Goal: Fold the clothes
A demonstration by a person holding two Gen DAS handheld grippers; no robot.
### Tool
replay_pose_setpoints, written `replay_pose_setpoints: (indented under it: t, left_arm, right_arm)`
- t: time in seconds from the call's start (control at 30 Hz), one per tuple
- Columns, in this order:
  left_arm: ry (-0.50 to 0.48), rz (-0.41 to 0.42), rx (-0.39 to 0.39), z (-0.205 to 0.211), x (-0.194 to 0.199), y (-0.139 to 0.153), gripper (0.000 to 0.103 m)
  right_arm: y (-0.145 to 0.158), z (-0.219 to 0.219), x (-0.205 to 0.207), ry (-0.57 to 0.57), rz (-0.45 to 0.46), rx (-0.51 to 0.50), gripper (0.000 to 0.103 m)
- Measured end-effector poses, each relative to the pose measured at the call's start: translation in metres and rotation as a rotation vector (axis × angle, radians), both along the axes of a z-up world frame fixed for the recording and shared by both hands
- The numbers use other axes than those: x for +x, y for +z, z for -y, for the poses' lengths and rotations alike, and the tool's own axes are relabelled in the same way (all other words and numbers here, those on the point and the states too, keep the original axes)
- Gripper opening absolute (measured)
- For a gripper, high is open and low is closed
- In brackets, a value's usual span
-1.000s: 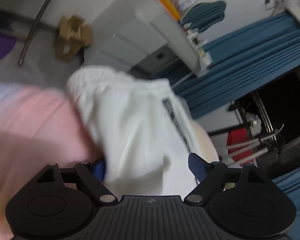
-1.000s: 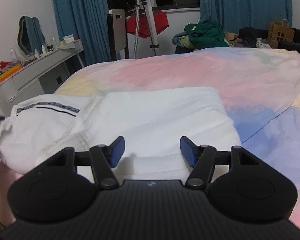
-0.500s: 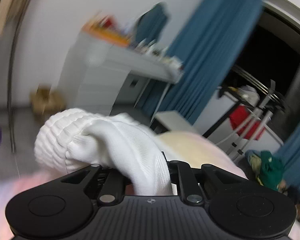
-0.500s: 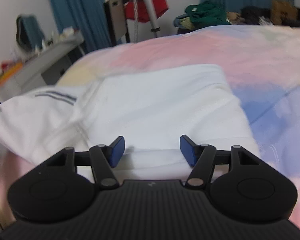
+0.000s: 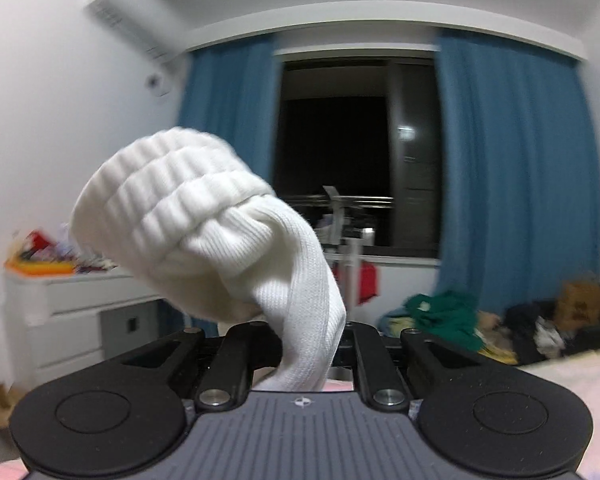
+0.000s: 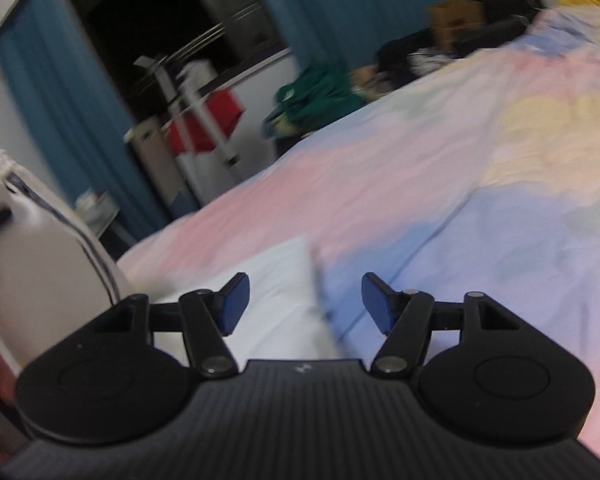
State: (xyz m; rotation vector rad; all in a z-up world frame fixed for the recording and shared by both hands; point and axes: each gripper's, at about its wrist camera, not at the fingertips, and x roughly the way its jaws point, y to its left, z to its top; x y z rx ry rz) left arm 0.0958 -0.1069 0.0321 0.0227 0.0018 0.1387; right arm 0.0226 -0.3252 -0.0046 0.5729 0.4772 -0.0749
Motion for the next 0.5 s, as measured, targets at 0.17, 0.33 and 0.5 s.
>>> replay_pose_setpoints:
  t: [0.17, 0.33, 0.5]
  left_arm:
    - [-0.100, -0.128, 0.197, 0.092, -0.004, -0.089, 0.013]
    - [-0.199, -0.268, 0.445, 0.145, -0.006, -0.163, 0.017]
    - [-0.255, -0.299, 0.527, 0.155, -0.011, -0.167, 0.026]
  right_arm:
    - [-0.014, 0.035, 0.002, -0.071, -0.015, 0.131, 0.066]
    - [-0.023, 0.040, 0.009, -0.036, -0.020, 0.202, 0.066]
    - [-0.034, 0.041, 0.017, 0.040, -0.031, 0.332, 0.066]
